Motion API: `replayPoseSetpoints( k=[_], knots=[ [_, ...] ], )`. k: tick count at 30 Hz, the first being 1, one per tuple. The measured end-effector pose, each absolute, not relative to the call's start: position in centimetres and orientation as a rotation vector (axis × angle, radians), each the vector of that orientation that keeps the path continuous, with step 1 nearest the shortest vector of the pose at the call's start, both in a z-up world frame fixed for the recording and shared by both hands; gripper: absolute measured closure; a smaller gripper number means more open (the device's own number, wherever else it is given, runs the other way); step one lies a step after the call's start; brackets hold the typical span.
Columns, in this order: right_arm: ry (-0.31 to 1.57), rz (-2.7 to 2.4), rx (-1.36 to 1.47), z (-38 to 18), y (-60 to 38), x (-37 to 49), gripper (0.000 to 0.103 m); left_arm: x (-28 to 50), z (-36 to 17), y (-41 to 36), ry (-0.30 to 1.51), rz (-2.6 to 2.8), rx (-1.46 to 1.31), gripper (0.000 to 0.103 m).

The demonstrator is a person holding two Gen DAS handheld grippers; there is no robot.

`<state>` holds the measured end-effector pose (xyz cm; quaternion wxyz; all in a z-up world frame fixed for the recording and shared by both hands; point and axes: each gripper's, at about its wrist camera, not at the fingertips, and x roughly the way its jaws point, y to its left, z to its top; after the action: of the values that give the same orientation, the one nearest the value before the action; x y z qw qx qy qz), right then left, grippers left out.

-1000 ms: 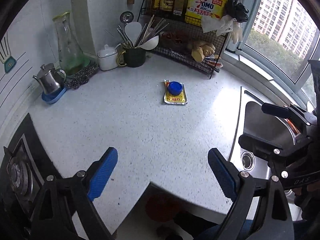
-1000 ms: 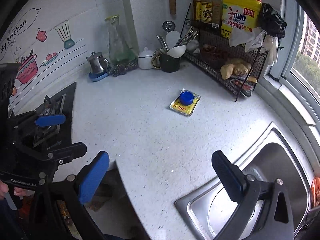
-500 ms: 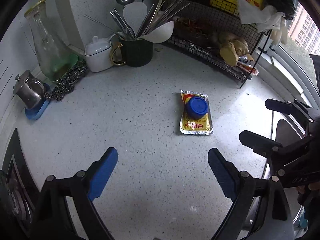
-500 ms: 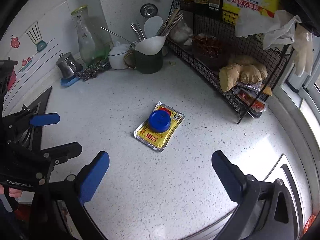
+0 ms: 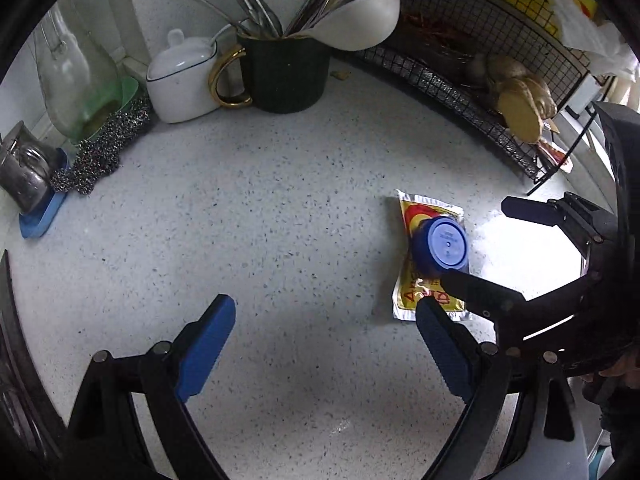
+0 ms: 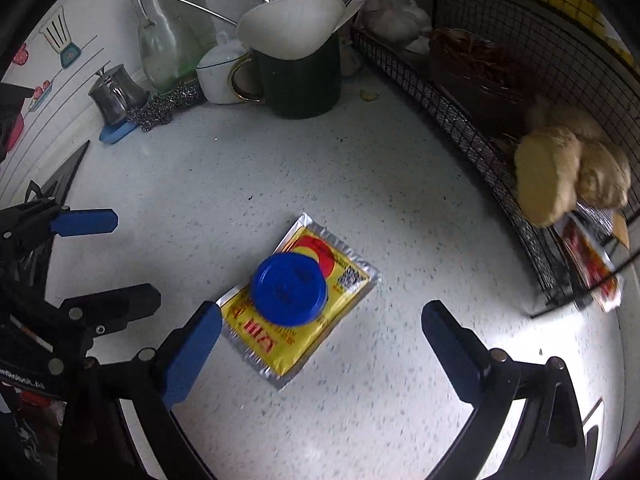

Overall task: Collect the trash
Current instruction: 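Grasp the blue bottle cap off the yeast packet with the right tool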

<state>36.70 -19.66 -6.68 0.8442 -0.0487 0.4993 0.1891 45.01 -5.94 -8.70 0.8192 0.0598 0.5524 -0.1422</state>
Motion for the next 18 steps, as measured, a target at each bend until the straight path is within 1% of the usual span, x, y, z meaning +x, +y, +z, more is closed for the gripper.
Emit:
replayPoseSetpoints(
  k=[1,3,5,7,8,10,11,12,13,14,18],
  knots=[
    [1.058,0.407,-0.104,-6.9,-19.7,36.9,0.003,45.2,-8.9,-5.9,1.181,-0.301,0.125,0.013],
    [1.07,0.421,-0.114,-7.4,-19.5,37.2,0.009,45.4,-9.1,-5.9,1.188,-0.297,0.121,0.013],
    [1.081,0.433,-0.133,-7.9,-19.2,37.4,0.012,45.5,-9.3,-5.8,1.195,-0.292,0.118,0.013],
    [1.088,0.441,-0.148,-8.4,-19.0,37.5,0.017,45.5,-9.5,-5.7,1.202,-0.292,0.109,0.013],
    [1.096,0.441,-0.153,-8.6,-19.0,37.6,0.022,45.5,-9.5,-5.6,1.205,-0.294,0.1,0.013],
    [1.08,0.453,-0.145,-8.5,-19.2,37.5,0.025,45.4,-9.5,-5.8,1.21,-0.3,0.092,0.013],
    [1.072,0.455,-0.146,-8.3,-19.2,37.4,0.032,45.4,-9.5,-5.9,1.213,-0.302,0.094,0.013],
    [1.061,0.452,-0.151,-8.0,-19.3,37.1,0.047,45.3,-9.4,-6.1,1.216,-0.305,0.099,0.013],
    [1.049,0.44,-0.163,-7.7,-19.4,36.9,0.056,45.3,-9.4,-6.3,1.22,-0.31,0.106,0.013],
    [1.035,0.428,-0.171,-7.4,-19.5,36.7,0.06,45.3,-9.3,-6.7,1.22,-0.319,0.114,0.013],
    [1.03,0.439,-0.102,-6.4,-21.7,35.6,0.06,45.5,-8.8,-8.2,1.216,-0.354,0.136,0.013]
  ],
)
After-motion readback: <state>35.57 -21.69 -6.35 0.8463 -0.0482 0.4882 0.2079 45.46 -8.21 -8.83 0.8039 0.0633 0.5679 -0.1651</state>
